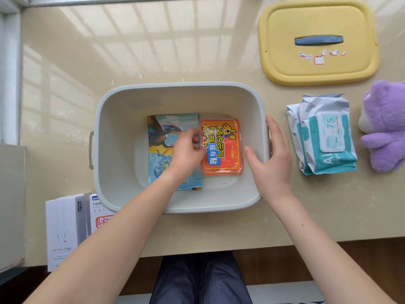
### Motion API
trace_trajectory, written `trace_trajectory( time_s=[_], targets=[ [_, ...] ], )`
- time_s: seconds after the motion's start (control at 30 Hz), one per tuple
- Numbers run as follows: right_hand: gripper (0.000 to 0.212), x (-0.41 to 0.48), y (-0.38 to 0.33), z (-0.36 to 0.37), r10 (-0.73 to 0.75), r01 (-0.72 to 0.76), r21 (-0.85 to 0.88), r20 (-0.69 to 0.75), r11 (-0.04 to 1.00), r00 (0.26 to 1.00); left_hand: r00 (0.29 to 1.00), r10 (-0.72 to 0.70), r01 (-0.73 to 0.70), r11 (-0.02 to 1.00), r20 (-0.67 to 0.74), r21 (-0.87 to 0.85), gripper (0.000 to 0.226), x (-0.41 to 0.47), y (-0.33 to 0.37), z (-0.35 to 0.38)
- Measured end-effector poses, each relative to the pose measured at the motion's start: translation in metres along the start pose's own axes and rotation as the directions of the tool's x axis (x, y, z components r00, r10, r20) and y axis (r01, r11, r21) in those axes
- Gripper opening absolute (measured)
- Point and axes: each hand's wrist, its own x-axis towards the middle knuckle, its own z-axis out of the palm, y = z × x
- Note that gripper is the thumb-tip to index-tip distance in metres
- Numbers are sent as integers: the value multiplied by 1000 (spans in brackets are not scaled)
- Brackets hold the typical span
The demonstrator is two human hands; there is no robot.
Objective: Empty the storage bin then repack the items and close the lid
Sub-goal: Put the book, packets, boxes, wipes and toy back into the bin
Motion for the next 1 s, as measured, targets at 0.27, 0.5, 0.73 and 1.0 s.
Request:
trace_trajectory(
  time_s=[0.27, 0.5, 0.73, 1.0],
  targets=[
    [71, -1, -2, -1, 1, -1, 9, -1, 1000, 1000, 981, -7, -27, 984, 192, 174, 99, -20, -3, 1],
    [71, 0, -3, -1, 3, -3, 14, 4, 1000, 1000, 977, 148, -172, 972, 153, 160, 111, -19, 1, 5],
    [71, 0, -4, -1, 3, -3, 24, 0, 1000, 1000, 925, 298, -373, 829, 236, 417, 118, -21, -8, 1],
    [70, 0, -2, 0, -7, 7, 25, -13, 1000, 1000, 938, 339, -341, 851, 78, 399, 90, -20, -3, 15]
  ],
)
